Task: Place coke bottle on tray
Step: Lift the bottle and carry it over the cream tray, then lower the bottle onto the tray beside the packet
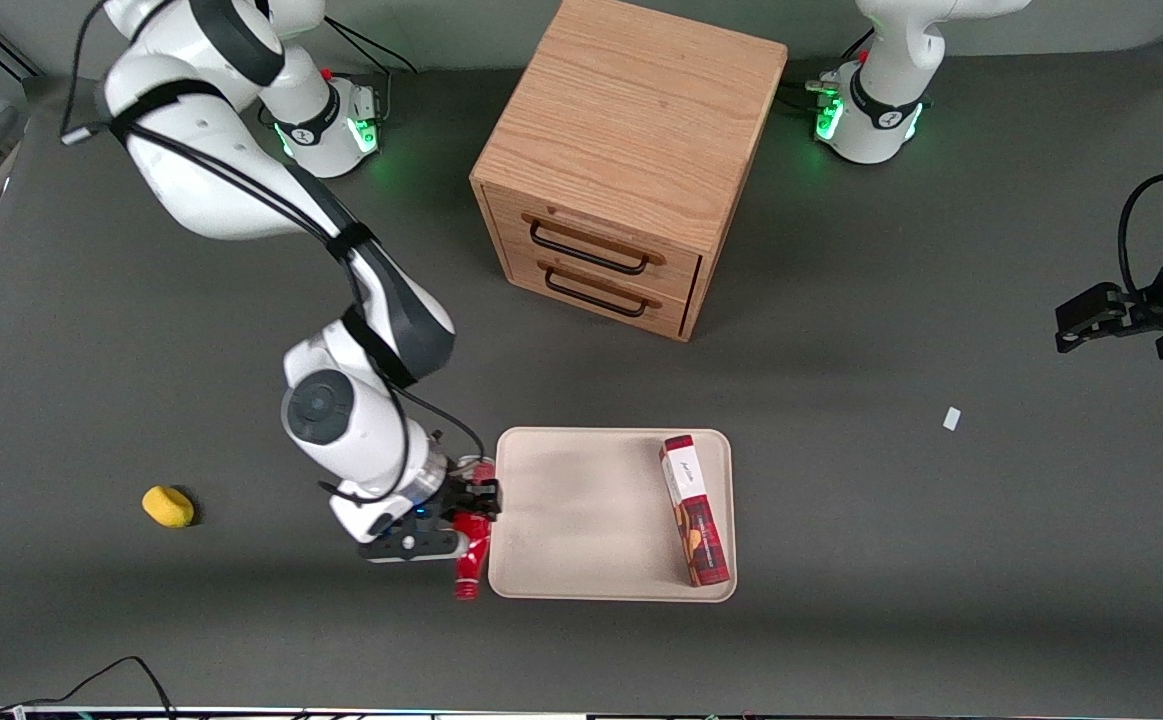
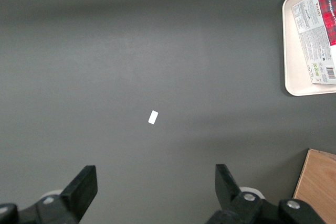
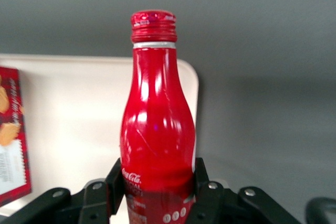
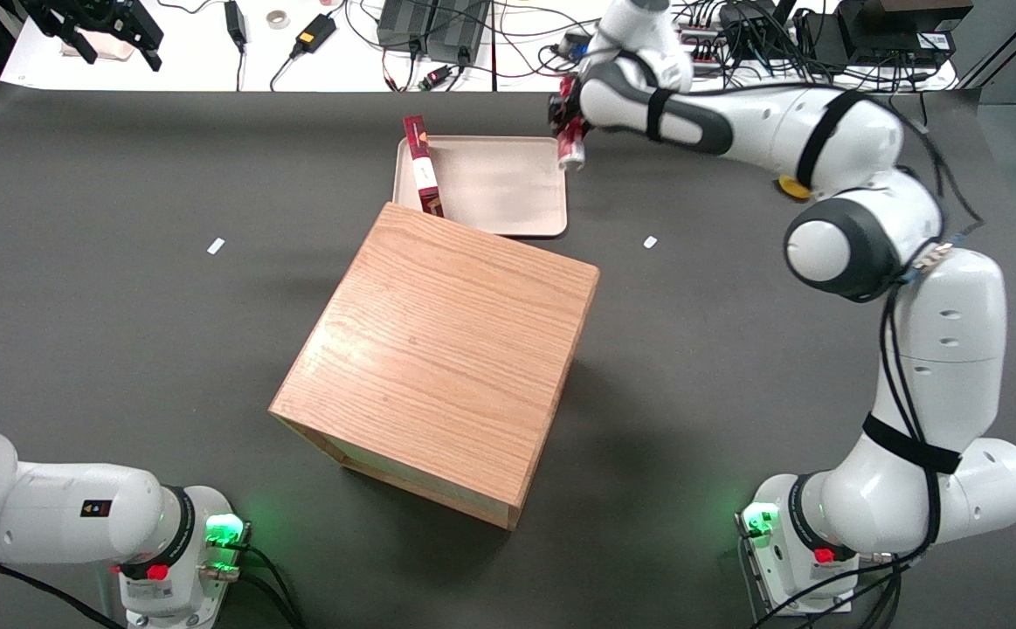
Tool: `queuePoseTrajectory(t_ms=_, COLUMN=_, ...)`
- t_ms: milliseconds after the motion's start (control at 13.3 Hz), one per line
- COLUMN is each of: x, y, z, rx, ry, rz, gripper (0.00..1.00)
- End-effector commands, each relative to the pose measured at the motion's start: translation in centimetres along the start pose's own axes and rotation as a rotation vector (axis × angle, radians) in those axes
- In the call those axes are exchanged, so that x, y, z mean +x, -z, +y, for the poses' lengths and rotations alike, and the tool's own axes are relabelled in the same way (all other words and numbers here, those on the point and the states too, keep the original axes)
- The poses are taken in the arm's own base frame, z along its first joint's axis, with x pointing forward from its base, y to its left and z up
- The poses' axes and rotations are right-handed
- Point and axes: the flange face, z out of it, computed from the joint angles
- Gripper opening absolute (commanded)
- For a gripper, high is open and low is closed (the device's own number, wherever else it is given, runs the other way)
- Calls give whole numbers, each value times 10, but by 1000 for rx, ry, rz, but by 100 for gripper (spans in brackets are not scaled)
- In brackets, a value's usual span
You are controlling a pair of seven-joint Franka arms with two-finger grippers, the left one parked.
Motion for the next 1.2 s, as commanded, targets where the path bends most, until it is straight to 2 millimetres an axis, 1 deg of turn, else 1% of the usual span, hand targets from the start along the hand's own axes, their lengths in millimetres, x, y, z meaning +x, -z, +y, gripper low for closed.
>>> queuePoseTrajectory(t_ms=0, x=-7, y=-28, z=-19, rx=10, ry=34, rz=-18, gripper=0)
queuePoseTrajectory(t_ms=75, x=-10, y=-43, z=-15, rx=5, ry=27, rz=-37, gripper=0)
queuePoseTrajectory(t_ms=225, x=-13, y=-62, z=-7, rx=3, ry=8, rz=-58, gripper=0)
queuePoseTrajectory(t_ms=300, x=-15, y=-67, z=-7, rx=8, ry=-7, rz=-55, gripper=4)
queuePoseTrajectory(t_ms=375, x=-16, y=-71, z=-9, rx=12, ry=-21, rz=-51, gripper=13)
queuePoseTrajectory(t_ms=450, x=-19, y=-76, z=-10, rx=12, ry=-33, rz=-56, gripper=18)
queuePoseTrajectory(t_ms=525, x=-20, y=-80, z=-9, rx=11, ry=-44, rz=-63, gripper=18)
queuePoseTrajectory(t_ms=600, x=-21, y=-81, z=-9, rx=11, ry=-56, rz=-64, gripper=36)
queuePoseTrajectory(t_ms=675, x=-21, y=-82, z=-9, rx=10, ry=-68, rz=-66, gripper=70)
queuePoseTrajectory(t_ms=750, x=-22, y=-82, z=-8, rx=5, ry=-71, rz=-65, gripper=100)
queuePoseTrajectory(t_ms=825, x=-22, y=-80, z=-9, rx=5, ry=-68, rz=-60, gripper=100)
queuePoseTrajectory(t_ms=975, x=-16, y=-70, z=-6, rx=8, ry=-74, rz=-47, gripper=100)
queuePoseTrajectory(t_ms=1050, x=-14, y=-60, z=-7, rx=6, ry=-70, rz=-39, gripper=100)
queuePoseTrajectory(t_ms=1125, x=-13, y=-46, z=-6, rx=1, ry=-66, rz=-35, gripper=100)
